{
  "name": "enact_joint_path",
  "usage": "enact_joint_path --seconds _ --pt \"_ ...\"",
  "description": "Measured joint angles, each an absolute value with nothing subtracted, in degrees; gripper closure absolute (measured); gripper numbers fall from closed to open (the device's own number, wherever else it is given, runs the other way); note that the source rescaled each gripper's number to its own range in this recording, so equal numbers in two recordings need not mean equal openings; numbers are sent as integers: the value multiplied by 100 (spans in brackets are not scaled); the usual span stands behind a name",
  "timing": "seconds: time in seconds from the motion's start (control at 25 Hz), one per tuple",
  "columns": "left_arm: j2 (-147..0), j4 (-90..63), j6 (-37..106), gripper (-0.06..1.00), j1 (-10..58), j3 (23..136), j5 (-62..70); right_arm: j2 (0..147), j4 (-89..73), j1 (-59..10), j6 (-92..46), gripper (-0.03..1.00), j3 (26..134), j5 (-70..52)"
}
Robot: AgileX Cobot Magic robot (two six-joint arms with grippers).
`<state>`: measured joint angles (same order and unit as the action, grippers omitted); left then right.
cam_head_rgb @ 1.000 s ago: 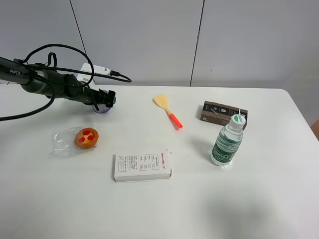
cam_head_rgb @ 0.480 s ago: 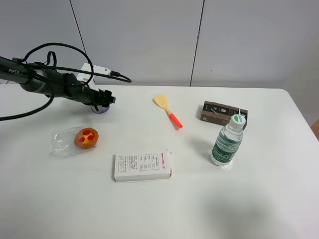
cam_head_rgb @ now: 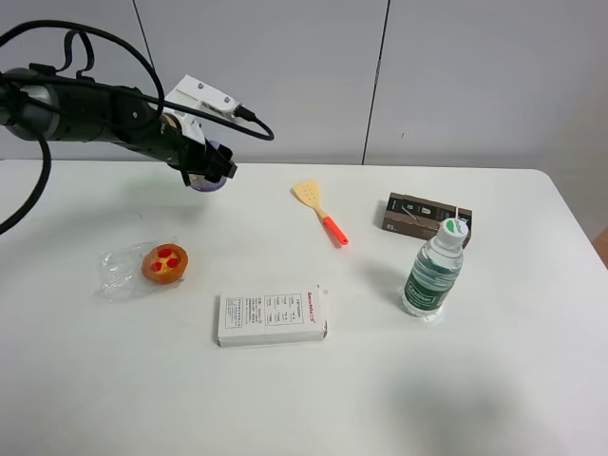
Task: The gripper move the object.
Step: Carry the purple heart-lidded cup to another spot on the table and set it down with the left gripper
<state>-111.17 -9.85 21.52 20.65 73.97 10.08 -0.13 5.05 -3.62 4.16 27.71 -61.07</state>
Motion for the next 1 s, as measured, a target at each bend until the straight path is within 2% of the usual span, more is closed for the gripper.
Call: enact_joint_path --seconds 0.64,1.0 --pt "-9761 -990 2172 91 4799 7397 908 -13 505 -362 416 -3 2771 -6107" --pt "-9767 -1250 2172 91 5598 7045 1688 -13 505 -362 416 -3 2771 -6107"
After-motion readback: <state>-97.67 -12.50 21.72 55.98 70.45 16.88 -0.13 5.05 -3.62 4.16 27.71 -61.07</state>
